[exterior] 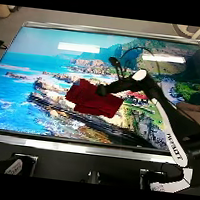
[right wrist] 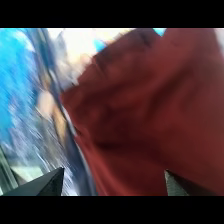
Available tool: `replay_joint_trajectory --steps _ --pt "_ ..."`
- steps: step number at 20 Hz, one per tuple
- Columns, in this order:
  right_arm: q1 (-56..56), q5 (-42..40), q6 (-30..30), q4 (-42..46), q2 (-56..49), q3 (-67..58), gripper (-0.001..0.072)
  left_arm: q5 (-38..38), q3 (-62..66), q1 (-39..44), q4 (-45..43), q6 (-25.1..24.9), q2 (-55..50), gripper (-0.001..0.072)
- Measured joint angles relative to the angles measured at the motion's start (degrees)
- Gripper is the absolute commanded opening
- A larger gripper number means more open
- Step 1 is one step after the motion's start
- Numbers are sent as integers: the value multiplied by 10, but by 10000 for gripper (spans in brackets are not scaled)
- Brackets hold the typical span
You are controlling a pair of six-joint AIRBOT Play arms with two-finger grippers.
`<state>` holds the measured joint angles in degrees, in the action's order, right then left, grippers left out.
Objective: Fold the shirts.
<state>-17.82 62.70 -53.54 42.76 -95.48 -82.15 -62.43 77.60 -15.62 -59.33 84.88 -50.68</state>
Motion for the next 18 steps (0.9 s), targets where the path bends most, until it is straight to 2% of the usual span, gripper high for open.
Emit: replay_joint_trajectory --steps 2,4,6,9,11,12,13,15,18 --pt "44 71 -31 107 14 8 668 -16 -8 -8 -25 0 11 24" --pt "79 109 -66 174 21 39 670 -27 -23 -8 -36 0 17 24" --pt "95 106 -85 165 24 87 671 -32 -38 1 -43 0 20 24" --pt "108 40 -101 75 19 156 661 -36 -52 24 -48 0 23 24" --pt "107 9 -101 7 11 183 516 -33 -56 40 -49 0 24 24" --pt "105 -6 -101 -23 7 191 293 -30 -58 47 -50 0 24 24" --pt "103 -18 -100 -46 4 197 19 -25 -59 53 -50 0 24 24" --pt "101 -35 -87 -97 2 203 20 -10 -60 61 -50 0 24 24" --pt "132 -25 -16 -170 17 177 19 2 -61 67 -52 0 23 24"
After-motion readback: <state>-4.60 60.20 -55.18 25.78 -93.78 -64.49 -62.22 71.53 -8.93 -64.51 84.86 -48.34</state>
